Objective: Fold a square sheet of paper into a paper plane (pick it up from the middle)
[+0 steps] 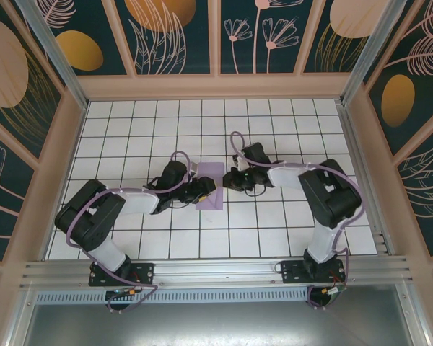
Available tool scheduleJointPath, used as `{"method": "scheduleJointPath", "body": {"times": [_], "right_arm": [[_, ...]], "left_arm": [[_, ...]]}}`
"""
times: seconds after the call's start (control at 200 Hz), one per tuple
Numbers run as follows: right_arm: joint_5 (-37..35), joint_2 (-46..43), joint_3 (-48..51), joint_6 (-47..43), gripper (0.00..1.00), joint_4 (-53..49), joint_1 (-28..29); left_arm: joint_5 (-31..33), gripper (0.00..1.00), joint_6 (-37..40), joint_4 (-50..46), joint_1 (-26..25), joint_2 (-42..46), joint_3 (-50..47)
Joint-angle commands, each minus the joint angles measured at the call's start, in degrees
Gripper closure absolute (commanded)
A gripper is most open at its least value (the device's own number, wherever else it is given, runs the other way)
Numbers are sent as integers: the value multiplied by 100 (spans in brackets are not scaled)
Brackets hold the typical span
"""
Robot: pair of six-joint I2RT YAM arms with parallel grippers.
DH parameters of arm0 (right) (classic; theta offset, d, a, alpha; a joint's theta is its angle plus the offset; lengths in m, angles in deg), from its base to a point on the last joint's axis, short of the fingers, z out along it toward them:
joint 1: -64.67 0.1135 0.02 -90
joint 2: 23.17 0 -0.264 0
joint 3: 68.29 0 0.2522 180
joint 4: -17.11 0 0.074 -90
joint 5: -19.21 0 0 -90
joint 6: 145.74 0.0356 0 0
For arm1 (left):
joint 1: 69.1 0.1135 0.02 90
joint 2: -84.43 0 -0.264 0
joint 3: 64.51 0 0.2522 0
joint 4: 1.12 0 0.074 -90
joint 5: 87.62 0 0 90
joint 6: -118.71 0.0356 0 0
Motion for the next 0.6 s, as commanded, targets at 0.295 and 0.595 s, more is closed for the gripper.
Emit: {"method": "scheduleJointPath", "body": {"times": [0.295, 0.595], "right_arm": [[334, -669, 902, 941, 65, 1564, 200], [-100, -274, 640, 1178, 72, 1679, 572]], "left_arm": [[454, 65, -51, 99, 20, -90, -79], [473, 75, 113, -77, 23, -39, -73]]}}
